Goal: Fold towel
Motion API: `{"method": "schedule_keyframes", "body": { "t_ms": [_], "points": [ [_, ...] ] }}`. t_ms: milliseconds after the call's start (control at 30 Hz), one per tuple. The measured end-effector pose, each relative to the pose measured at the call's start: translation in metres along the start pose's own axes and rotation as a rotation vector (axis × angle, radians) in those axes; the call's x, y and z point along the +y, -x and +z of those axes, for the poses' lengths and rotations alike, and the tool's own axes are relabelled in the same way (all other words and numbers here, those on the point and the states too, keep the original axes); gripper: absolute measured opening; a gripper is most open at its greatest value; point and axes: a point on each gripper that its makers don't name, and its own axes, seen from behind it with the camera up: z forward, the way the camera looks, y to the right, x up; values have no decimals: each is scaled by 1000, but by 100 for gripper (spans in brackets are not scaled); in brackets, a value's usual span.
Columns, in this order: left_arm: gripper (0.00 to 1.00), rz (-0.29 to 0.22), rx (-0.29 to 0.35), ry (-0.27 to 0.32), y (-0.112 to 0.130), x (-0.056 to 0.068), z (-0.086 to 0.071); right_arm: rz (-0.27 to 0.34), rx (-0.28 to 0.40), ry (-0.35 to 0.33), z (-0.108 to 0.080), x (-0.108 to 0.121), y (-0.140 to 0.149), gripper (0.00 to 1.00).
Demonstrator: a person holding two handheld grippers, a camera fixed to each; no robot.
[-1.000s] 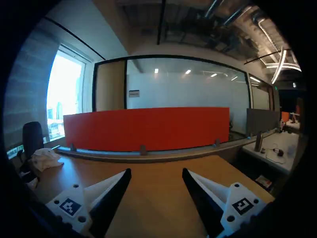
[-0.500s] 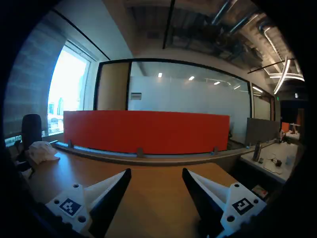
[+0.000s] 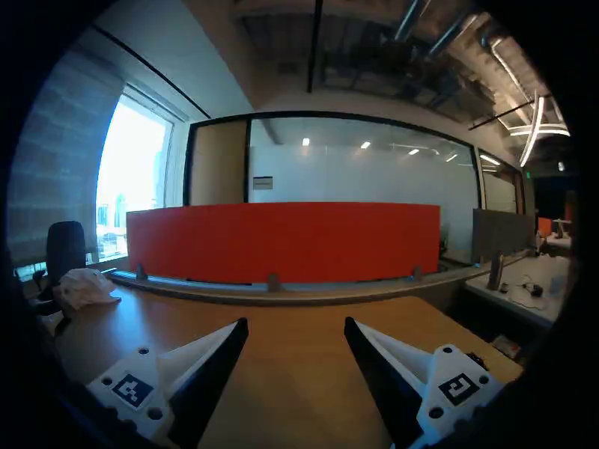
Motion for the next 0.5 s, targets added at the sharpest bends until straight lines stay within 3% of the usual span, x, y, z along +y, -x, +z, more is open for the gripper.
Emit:
{"method": "schedule_keyframes", "body": {
  "t_ms": [500],
  "points": [
    [93, 1, 0, 0, -1, 1, 1, 71, 19, 29, 1, 21, 47, 100]
  ]
}}
